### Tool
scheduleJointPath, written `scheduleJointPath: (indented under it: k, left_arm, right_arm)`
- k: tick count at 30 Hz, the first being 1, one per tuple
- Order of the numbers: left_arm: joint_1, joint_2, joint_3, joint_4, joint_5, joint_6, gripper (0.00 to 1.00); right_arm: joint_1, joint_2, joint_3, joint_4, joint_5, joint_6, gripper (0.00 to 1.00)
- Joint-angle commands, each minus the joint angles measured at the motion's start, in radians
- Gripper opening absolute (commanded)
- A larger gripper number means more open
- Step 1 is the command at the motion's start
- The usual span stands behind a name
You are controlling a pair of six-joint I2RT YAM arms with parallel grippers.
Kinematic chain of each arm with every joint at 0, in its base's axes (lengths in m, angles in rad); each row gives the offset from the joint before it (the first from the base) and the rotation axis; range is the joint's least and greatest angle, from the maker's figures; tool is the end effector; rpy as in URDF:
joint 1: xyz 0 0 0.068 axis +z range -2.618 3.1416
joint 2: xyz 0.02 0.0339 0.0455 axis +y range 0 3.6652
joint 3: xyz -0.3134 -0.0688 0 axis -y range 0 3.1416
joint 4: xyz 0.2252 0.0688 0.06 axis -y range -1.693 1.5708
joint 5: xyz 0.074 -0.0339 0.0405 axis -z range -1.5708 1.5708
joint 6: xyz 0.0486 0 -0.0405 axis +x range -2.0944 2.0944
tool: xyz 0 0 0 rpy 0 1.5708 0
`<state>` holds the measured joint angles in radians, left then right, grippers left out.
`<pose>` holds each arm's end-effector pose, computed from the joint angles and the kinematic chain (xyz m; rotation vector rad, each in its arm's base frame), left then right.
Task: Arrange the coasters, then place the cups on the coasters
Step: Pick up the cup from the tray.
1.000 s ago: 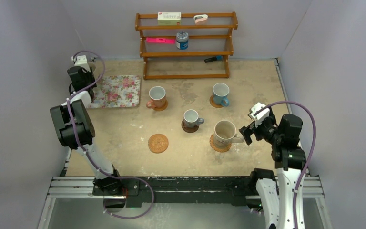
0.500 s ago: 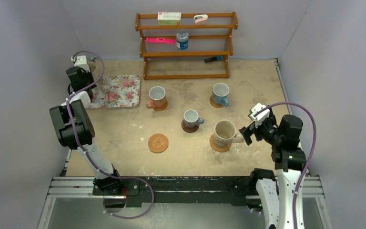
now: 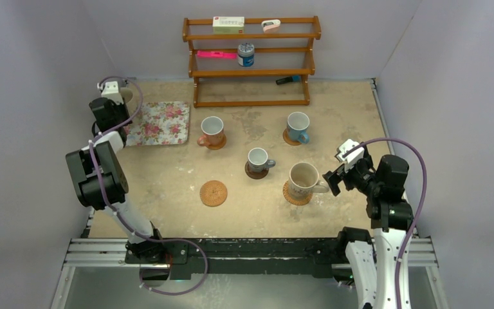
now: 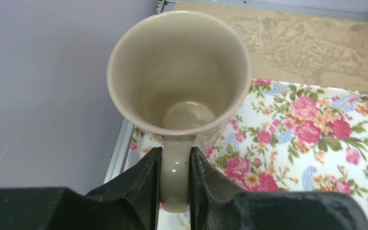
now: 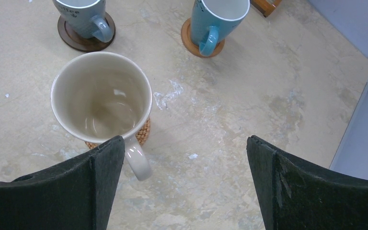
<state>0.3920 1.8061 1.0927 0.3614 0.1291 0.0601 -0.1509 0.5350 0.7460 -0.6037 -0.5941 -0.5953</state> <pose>0.3881 0.1536 0.2741 -0.2320 1.9098 0.1796 0.0670 0.0173 0.3354 -0.7792 1.7265 0.0770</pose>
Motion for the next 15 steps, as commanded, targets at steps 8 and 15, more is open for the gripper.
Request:
scheduleJointPath:
  k: [8,15]
  left_arm:
    - [0.007,-0.176,-0.074,0.195,0.163,-0.052,0.0]
    - [0.007,-0.227,-0.107,0.203,0.217,-0.052,0.0]
  right_arm:
    - [0.001,-0.011,-0.005,-0.004,-0.021,-0.007,0.99]
    - [0.001,-0.008,-0.005,-0.005,-0.021,-0.006,0.99]
